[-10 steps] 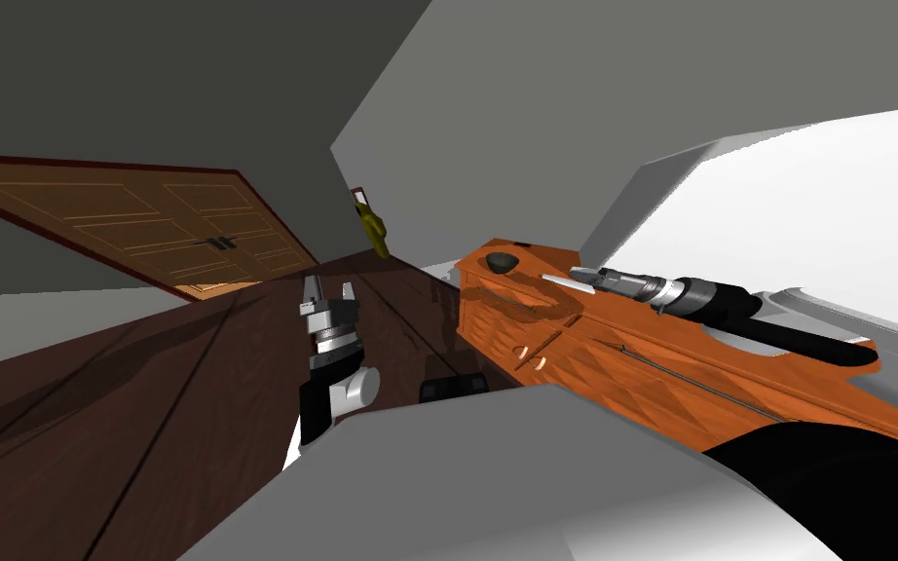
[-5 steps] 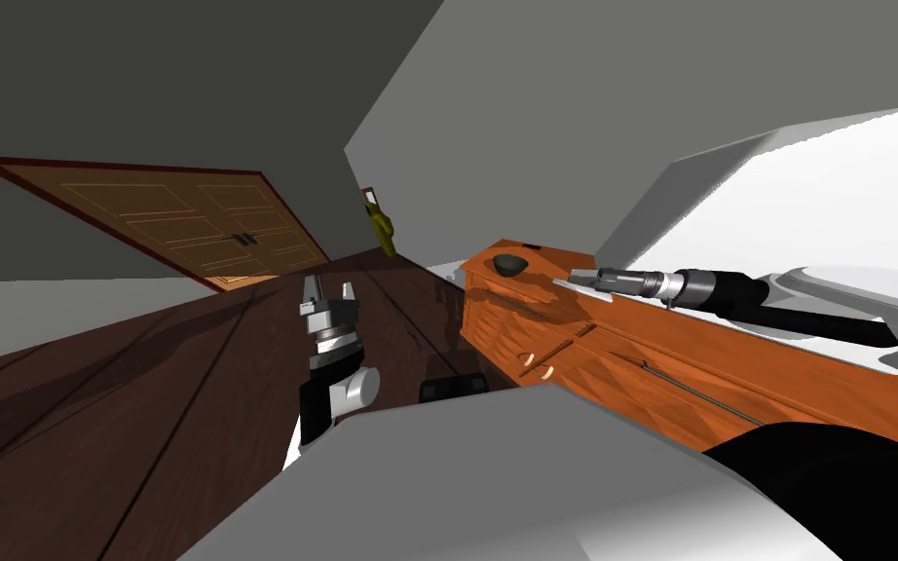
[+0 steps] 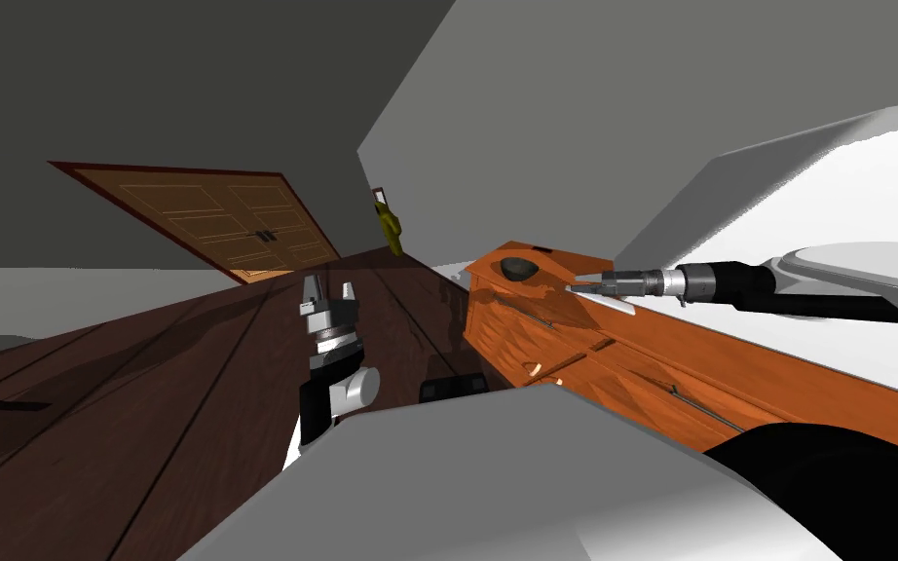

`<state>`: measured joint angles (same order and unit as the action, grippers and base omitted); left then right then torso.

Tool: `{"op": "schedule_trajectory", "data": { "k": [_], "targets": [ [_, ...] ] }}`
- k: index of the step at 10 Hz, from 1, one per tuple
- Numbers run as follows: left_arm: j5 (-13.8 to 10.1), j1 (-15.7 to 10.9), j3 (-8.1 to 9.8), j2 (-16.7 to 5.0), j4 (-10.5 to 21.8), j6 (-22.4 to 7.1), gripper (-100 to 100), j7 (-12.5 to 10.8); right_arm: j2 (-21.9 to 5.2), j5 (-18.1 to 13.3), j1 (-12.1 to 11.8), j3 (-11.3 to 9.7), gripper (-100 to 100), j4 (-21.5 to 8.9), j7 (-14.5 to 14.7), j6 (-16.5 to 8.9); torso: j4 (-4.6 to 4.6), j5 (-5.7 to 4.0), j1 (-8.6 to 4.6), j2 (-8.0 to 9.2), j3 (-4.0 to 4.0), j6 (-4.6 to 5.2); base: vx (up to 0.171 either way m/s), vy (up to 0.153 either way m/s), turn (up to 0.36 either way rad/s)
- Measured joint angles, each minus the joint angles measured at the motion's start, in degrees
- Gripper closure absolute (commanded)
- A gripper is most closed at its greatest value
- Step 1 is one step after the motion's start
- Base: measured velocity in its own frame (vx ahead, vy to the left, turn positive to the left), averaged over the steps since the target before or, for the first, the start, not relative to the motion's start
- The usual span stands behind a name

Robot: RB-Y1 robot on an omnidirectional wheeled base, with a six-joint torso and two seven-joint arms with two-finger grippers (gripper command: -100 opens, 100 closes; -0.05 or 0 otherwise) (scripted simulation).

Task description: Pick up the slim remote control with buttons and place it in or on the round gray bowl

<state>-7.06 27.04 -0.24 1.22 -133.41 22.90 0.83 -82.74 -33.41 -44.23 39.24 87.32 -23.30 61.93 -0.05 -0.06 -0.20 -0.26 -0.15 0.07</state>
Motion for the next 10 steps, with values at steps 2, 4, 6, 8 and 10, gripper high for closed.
{"op": "schedule_trajectory", "data": {
  "k": [2, 4, 6, 8, 10],
  "targets": [
    [0.00, 0.00, 0.00, 0.00, 0.00, 0.00, 0, 0.00, -3.08, -3.20, -0.52, -0.64, -100, -2.17, -0.63, 1.38, 0.00, -0.02, -0.05, 0.00, 0.00, 0.00, 0.050, -0.038, 0.088],
    [0.00, 0.00, 0.00, 0.00, 0.00, 0.00, 0, 0.00, -4.96, -7.34, -2.82, 1.01, -100, -2.66, -2.02, 2.76, 0.00, -0.01, -0.01, 0.01, 0.00, 0.03, 0.056, -0.030, 0.059],
    [0.00, 0.00, 0.00, 0.00, 0.00, 0.00, 0, 0.00, -8.11, -10.00, -2.48, -1.40, -100, -5.58, -1.80, 3.97, -0.01, -0.02, -0.01, -0.02, -0.02, 0.01, 0.058, -0.033, 0.076],
    [0.00, 0.00, 0.00, 0.00, 0.00, 0.00, 0, 0.00, -11.29, -12.65, -2.97, -2.34, -100, -7.82, -2.20, 5.26, -0.01, -0.02, -0.04, -0.02, -0.01, 0.02, 0.053, -0.043, 0.053],
    [0.00, 0.00, 0.00, 0.00, 0.00, 0.00, 0, 0.00, -12.92, -16.30, -4.46, -1.88, -100, -8.53, -3.27, 6.61, 0.00, -0.03, -0.04, 0.02, 0.01, 0.04, 0.049, -0.035, 0.042]
  ]
}}
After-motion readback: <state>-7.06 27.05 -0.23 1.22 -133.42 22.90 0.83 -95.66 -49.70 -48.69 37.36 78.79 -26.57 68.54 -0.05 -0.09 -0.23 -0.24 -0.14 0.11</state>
